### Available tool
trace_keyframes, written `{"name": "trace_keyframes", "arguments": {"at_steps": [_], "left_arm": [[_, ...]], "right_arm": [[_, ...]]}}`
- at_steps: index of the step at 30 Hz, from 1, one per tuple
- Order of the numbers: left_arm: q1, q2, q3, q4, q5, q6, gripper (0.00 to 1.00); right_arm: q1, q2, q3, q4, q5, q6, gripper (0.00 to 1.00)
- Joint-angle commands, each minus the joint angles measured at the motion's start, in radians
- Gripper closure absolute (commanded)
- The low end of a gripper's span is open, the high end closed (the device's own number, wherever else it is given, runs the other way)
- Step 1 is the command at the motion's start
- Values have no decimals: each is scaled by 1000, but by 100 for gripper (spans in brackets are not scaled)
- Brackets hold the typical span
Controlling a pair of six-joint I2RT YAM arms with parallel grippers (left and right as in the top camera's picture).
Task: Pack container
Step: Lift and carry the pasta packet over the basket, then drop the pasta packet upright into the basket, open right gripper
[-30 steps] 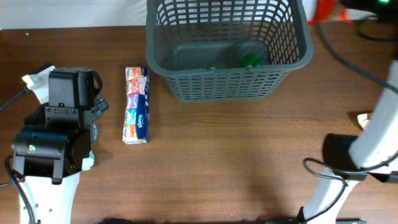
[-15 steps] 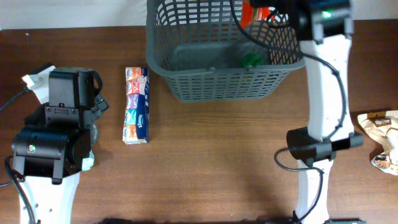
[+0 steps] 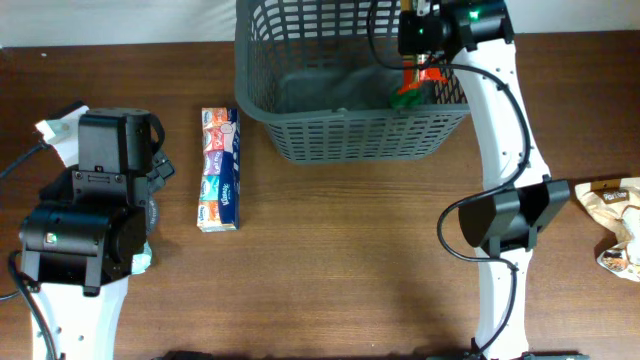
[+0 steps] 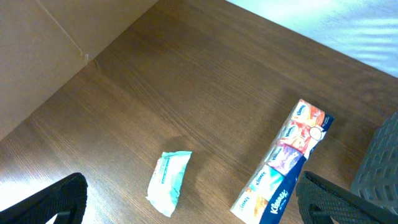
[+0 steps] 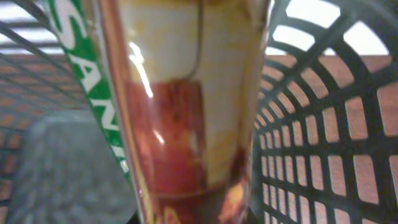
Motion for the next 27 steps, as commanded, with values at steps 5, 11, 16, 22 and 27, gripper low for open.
{"name": "trace_keyframes", "arguments": {"at_steps": [5, 11, 16, 22, 27], "left_arm": [[5, -8, 13, 2, 3, -6, 0], [5, -8, 13, 2, 3, -6, 0], [5, -8, 13, 2, 3, -6, 0], [5, -8, 13, 2, 3, -6, 0], [5, -8, 13, 2, 3, -6, 1]], "right_arm": [[-43, -54, -31, -51, 72, -4, 96], [-42, -54, -43, -73, 72, -5, 94], [-42, -54, -43, -76, 63, -5, 53], [-42, -54, -43, -76, 13, -5, 34], [-42, -55, -42, -76, -85, -4, 34]]}}
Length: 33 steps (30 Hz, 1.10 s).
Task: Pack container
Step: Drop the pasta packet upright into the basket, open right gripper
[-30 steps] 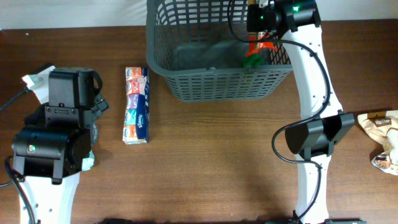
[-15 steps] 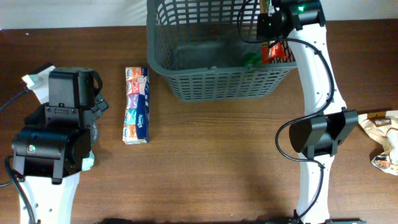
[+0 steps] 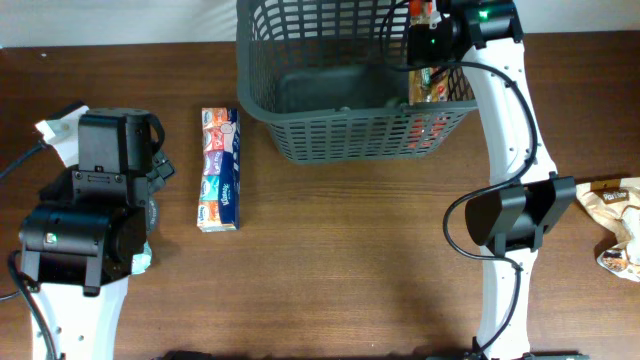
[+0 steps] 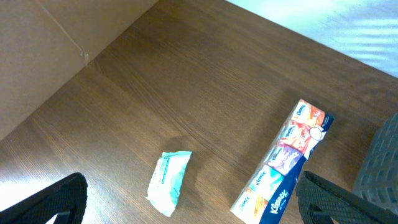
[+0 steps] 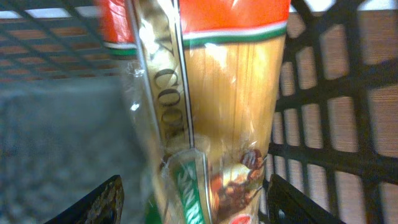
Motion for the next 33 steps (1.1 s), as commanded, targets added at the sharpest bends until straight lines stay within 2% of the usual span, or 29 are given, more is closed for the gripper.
{"name": "trace_keyframes", "arguments": {"at_steps": [1, 7, 14, 16, 19, 24, 29, 33], "left_arm": [[5, -8, 13, 2, 3, -6, 0], [5, -8, 13, 2, 3, -6, 0], [5, -8, 13, 2, 3, -6, 0], [5, -8, 13, 2, 3, -6, 0], [5, -8, 13, 2, 3, -6, 0], [5, -8, 13, 2, 3, -6, 0], [5, -8, 13, 2, 3, -6, 0], [5, -8, 13, 2, 3, -6, 0]], "right_arm": [[-2, -52, 3, 3, -93, 2, 34], [11, -87, 19, 7, -102, 1, 35], [10, -182, 192, -14, 34, -26, 33], [10, -215, 249, -34, 104, -26, 27], [10, -270, 330, -81, 195, -88, 1], [10, -386, 394, -199, 210, -271, 1], [10, -454, 394, -365, 203, -269, 1], [7, -460, 393, -367, 247, -262, 1]]}}
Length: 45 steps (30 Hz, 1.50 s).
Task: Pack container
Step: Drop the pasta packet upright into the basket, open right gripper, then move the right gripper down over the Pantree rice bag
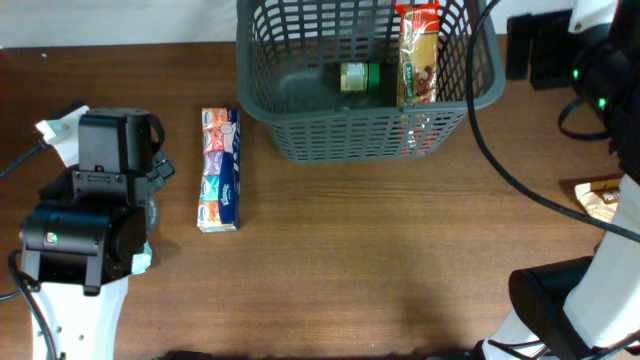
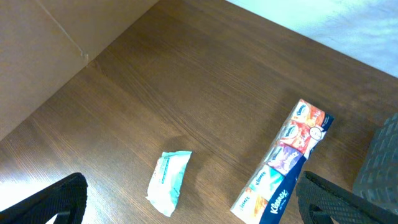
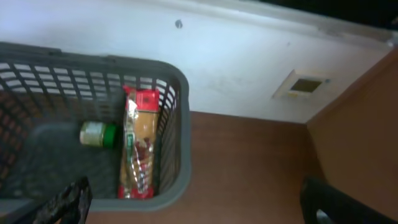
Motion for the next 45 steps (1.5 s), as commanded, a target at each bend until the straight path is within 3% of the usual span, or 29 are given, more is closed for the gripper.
{"name": "trace_keyframes", "arguments": {"at_steps": [1, 7, 9, 16, 21, 28, 31, 35, 37, 41, 45], "left_arm": [[5, -8, 13, 2, 3, -6, 0], [5, -8, 13, 2, 3, -6, 0], [5, -8, 13, 2, 3, -6, 0], [5, -8, 13, 2, 3, -6, 0], [5, -8, 13, 2, 3, -6, 0], [4, -8, 13, 2, 3, -6, 0], [4, -8, 13, 2, 3, -6, 0], [4, -8, 13, 2, 3, -6, 0], [4, -8, 13, 2, 3, -6, 0], [4, -8, 13, 2, 3, -6, 0], [4, -8, 13, 2, 3, -6, 0]], "right_arm": [[-4, 13, -8, 8, 86, 17, 1], [-108, 14, -42, -76, 417, 430, 1], [-191, 10, -79, -76, 421, 512, 1], [-450, -19, -226, -76, 256, 732, 1], [-705, -86, -478, -76, 43, 869, 1], [-879, -89, -717, -73, -114, 766, 1], [-879, -87, -817, 14, -126, 413, 1], [-870, -84, -891, 88, -261, 227, 1], [-866, -84, -917, 117, -241, 190, 1], [-867, -84, -949, 154, 4, 134, 1], [-872, -84, -951, 167, 47, 134, 1]]}}
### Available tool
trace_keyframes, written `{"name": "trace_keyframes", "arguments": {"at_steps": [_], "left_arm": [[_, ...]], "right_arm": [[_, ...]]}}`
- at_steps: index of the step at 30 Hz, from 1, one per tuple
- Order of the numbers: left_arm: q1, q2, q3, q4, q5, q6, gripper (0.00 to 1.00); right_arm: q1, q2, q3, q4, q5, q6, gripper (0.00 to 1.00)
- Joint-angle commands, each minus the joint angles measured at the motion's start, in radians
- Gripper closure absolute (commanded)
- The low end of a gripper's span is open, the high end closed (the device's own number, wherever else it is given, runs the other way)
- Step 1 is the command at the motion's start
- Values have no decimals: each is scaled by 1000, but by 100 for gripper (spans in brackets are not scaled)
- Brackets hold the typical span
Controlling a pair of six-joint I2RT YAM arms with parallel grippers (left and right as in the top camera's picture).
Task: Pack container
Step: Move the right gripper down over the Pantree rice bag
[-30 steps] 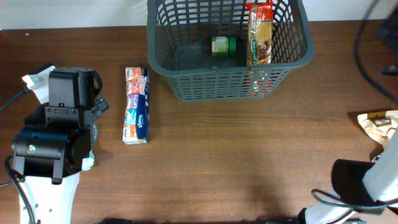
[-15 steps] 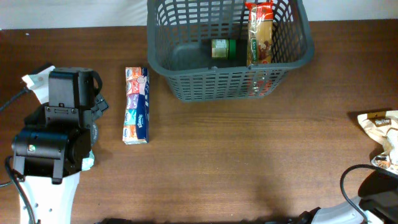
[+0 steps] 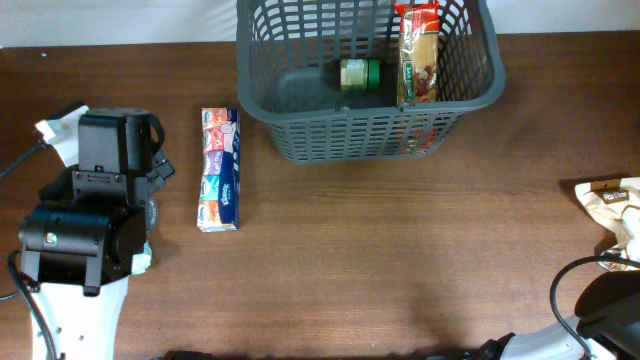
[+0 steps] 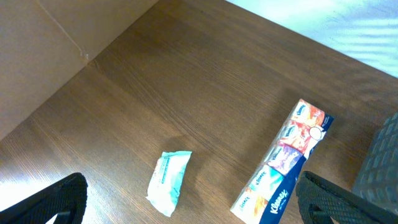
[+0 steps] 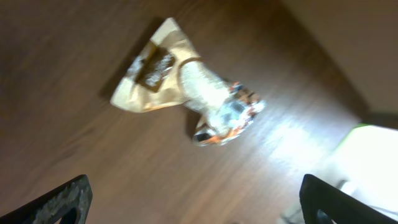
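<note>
The grey basket (image 3: pixel 370 130) stands at the back of the table. Inside it an orange pasta packet (image 3: pixel 418 55) leans along the right wall, with a green-lidded jar (image 3: pixel 358 74) beside it. A Kleenex tissue pack (image 3: pixel 219 170) (image 4: pixel 283 162) lies left of the basket. A teal wipes packet (image 4: pixel 169 182) lies nearer my left gripper (image 4: pixel 196 199), which hangs open and empty above the table. My right gripper (image 5: pixel 202 202) is open high over a crumpled brown snack bag (image 5: pixel 193 93) (image 3: pixel 615 225) at the table's right edge.
My left arm (image 3: pixel 90 210) fills the left front of the table and covers most of the wipes packet in the overhead view. Only a bit of the right arm's base (image 3: pixel 610 320) shows at the lower right. A white object (image 5: pixel 367 155) lies beyond the table edge.
My right gripper has left its place right of the basket and now looks down on the crumpled snack bag at the table's right edge. The left arm and the tissue pack are unchanged.
My right gripper first held the pasta packet inside the basket. Then it stood open with the packet leaning on the right wall. Then it was drawn back beside the basket, empty, with packet and jar inside. It is now above the snack bag.
</note>
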Motion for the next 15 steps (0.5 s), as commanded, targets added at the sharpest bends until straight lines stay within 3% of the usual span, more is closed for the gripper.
{"name": "trace_keyframes", "arguments": {"at_steps": [1, 4, 8, 11, 15], "left_arm": [[4, -8, 13, 2, 3, -6, 1], [4, -8, 13, 2, 3, -6, 1], [4, -8, 13, 2, 3, -6, 0], [4, -8, 13, 2, 3, -6, 0], [4, -8, 13, 2, 3, -6, 0]], "right_arm": [[-2, -21, -5, 18, 92, -46, 1], [-2, -21, -14, 84, -12, -144, 1], [-2, -18, -44, 105, -402, -669, 1], [-2, -13, -74, 122, -408, -762, 1], [-10, 22, -108, 173, -235, -779, 1]]}}
